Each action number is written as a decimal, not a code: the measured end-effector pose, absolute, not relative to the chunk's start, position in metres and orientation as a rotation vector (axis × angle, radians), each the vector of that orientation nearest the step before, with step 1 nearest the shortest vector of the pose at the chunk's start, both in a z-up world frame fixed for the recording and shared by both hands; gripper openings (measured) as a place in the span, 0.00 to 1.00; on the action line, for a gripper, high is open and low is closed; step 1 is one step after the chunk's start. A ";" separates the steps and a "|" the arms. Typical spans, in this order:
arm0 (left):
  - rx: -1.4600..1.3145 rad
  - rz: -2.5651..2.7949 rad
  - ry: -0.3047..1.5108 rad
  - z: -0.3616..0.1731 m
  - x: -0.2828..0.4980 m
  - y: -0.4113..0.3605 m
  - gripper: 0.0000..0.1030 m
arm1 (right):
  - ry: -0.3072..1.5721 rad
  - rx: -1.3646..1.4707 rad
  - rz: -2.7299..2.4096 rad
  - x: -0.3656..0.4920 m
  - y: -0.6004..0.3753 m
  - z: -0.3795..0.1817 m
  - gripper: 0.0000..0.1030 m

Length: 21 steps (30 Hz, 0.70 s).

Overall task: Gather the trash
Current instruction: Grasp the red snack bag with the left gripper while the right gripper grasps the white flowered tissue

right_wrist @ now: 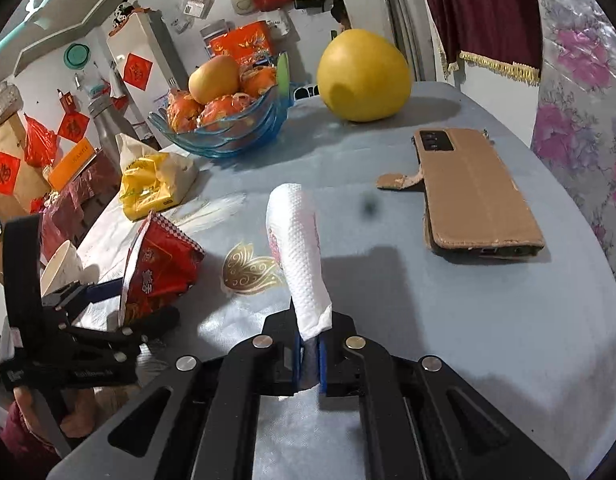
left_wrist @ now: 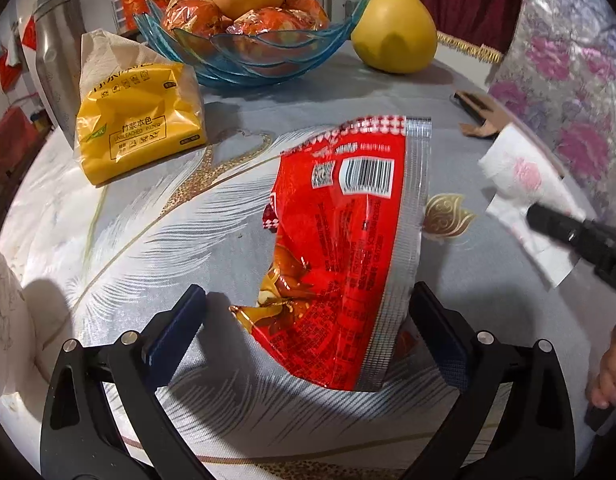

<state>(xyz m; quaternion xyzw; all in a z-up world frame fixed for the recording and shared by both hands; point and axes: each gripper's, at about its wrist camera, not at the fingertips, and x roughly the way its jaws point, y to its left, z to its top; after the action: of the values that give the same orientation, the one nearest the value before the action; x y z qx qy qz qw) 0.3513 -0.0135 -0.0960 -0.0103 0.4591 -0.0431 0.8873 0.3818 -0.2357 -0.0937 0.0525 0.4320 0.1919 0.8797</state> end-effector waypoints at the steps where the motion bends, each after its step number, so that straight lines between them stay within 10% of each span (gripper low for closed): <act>1: -0.032 -0.090 0.951 -0.095 0.352 -0.011 0.94 | 0.905 0.106 0.403 0.382 -0.235 -0.095 0.08; 6: -0.076 -0.059 0.913 -0.089 0.356 -0.001 0.93 | 0.924 0.074 0.405 0.380 -0.224 -0.101 0.15; 10: -0.079 -0.082 0.916 -0.090 0.357 -0.002 0.67 | 0.938 0.077 0.397 0.382 -0.224 -0.105 0.20; 21: -0.032 -0.097 0.881 -0.084 0.345 -0.014 0.59 | 0.932 0.131 0.405 0.384 -0.230 -0.105 0.31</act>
<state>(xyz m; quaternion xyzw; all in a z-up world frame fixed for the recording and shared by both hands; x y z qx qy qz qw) 0.3447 -0.0138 -0.0836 -0.0153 0.4264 -0.0468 0.9032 0.3838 -0.2296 -0.1050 0.0625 0.4459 0.1936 0.8716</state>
